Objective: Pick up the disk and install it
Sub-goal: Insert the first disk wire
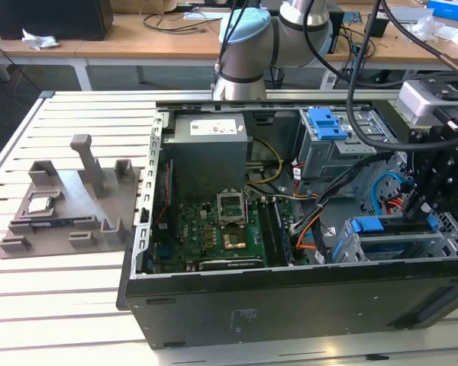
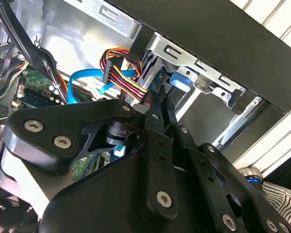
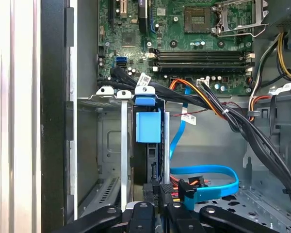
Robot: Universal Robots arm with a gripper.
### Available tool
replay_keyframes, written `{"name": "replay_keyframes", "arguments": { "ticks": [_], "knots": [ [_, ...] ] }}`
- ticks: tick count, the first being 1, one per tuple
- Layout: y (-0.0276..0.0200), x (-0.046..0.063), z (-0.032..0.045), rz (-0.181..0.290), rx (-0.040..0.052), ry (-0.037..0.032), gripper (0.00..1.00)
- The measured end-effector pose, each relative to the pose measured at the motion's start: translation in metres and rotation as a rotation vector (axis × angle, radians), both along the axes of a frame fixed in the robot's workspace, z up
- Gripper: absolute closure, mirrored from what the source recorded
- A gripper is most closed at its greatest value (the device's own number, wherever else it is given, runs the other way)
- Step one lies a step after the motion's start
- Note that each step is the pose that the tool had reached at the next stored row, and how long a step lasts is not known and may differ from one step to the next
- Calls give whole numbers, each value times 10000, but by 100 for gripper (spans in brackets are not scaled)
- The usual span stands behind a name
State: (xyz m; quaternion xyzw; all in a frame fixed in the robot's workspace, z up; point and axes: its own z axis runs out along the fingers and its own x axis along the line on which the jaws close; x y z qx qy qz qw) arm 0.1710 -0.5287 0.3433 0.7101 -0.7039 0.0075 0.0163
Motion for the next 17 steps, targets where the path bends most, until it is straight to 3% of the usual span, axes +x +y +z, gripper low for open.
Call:
{"name": "replay_keyframes", "arguments": {
  "ticks": [1, 4, 17],
  "knots": [
    [0, 0, 21, 0, -8, -1, 83],
    [0, 0, 18, 0, 170, 0, 83],
    [-16, 0, -88, 0, 166, 12, 83]
  ]
}}
